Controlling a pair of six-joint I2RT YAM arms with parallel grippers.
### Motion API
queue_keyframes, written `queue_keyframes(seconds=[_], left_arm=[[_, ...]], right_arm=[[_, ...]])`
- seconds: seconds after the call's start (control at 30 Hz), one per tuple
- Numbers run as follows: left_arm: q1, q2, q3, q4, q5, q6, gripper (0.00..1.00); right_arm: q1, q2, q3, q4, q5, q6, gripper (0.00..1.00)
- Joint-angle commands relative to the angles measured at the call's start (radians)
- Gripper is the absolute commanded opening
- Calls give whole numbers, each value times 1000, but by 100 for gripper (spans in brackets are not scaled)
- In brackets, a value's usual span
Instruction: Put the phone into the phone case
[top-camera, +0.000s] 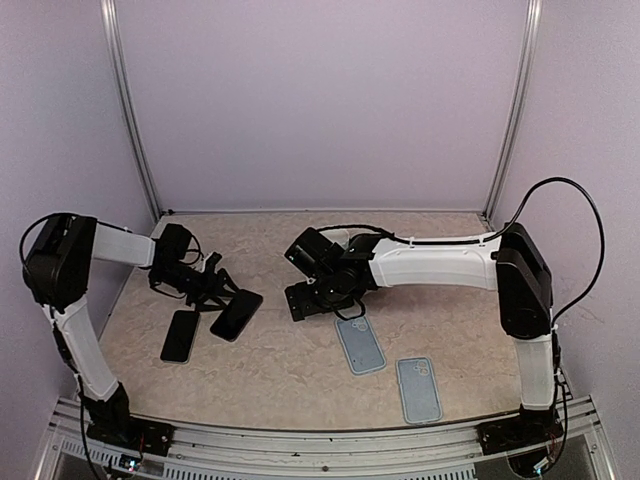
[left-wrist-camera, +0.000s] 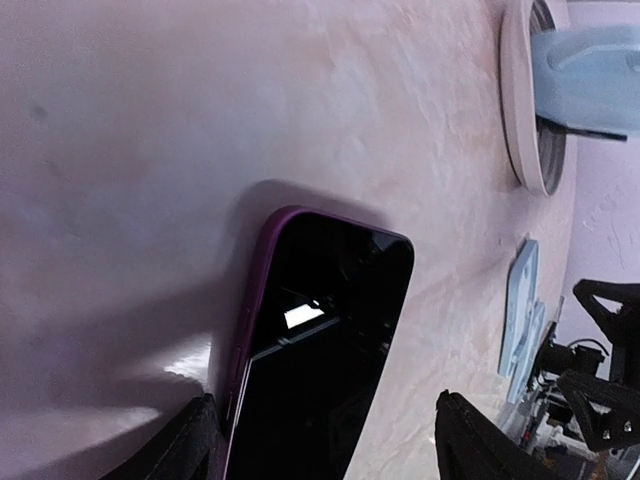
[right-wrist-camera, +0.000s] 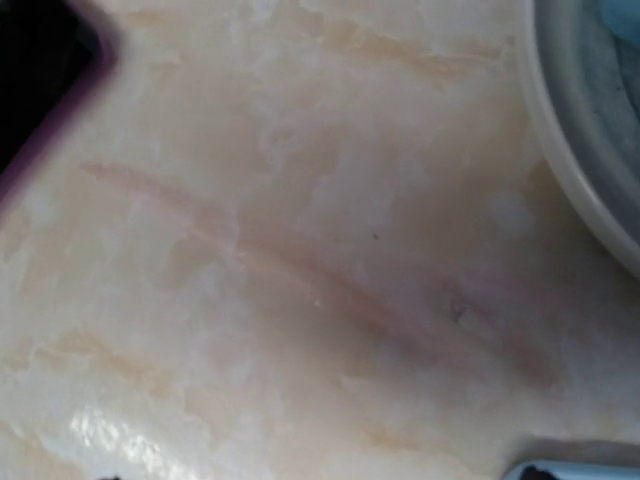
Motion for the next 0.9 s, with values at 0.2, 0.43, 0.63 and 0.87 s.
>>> queue_keyframes(seconds=[0.2, 0.43, 0.63, 0.87], left_arm=[[-75, 65, 68, -371, -70, 89, 71], [-68, 13, 100, -474, -178, 172, 61], [-87, -28, -7, -427, -62, 148, 55], [-182, -57, -44, -360, 16, 141, 54]], right_arm=[[9, 2, -69, 11, -40, 85, 80], [11, 128, 70, 82, -113, 16, 62], [-12, 221, 135, 145, -190, -11, 47], [-22, 299, 189, 124, -198, -27, 33]])
